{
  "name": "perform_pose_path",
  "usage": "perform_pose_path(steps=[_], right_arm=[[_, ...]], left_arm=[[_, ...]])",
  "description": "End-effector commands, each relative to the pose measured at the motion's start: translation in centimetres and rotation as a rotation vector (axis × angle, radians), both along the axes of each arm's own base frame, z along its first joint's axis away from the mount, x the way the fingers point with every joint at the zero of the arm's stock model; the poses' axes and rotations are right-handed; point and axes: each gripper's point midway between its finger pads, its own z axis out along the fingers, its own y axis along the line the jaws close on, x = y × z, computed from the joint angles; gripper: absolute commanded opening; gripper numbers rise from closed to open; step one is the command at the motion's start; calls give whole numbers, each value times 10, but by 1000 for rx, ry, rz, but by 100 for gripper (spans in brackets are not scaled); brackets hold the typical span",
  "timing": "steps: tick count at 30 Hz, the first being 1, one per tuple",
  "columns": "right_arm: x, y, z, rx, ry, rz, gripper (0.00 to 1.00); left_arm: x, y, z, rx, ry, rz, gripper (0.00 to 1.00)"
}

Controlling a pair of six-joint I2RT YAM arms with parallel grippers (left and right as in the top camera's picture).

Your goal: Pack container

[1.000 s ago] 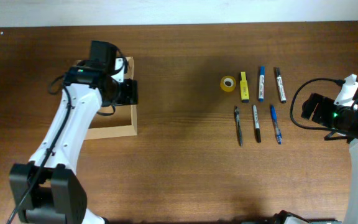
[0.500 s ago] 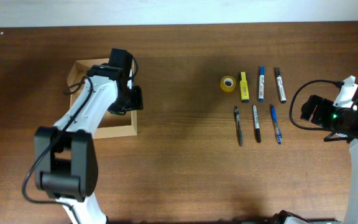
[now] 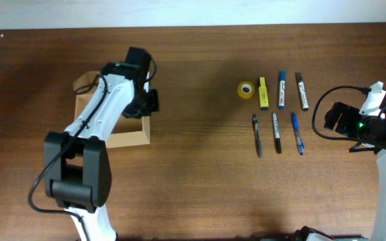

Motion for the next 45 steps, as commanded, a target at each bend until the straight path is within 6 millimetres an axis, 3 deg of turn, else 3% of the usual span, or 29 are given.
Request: perform_pose_path(steps=[1, 5, 9, 17, 20, 28, 38, 45], right_arm=[[3, -1, 8, 0, -20, 6, 99], [2, 0, 7, 3, -13, 6, 99], [1, 0, 6, 6, -10, 6, 99], [-1, 6, 5, 36, -2, 19, 99], [-5, 8, 3, 46, 14, 20, 99], [-8, 13, 1, 69, 28, 27, 99], [-10, 19, 0, 100, 35, 39, 99], [-10, 19, 0, 101, 35, 39, 99]], left_arm=[[11, -39, 44, 1, -81, -31, 2], [7, -82, 76, -19, -135, -56, 2], [-1, -119, 91, -30, -191, -22, 2], [0, -187, 93, -70, -336, -23, 2], [6, -204, 77, -96, -336, -7, 2], [4, -215, 9, -81, -192, -9, 2], [-1, -215, -20, -55, -131, -16, 2], [-1, -216, -21, -56, -129, -22, 41]])
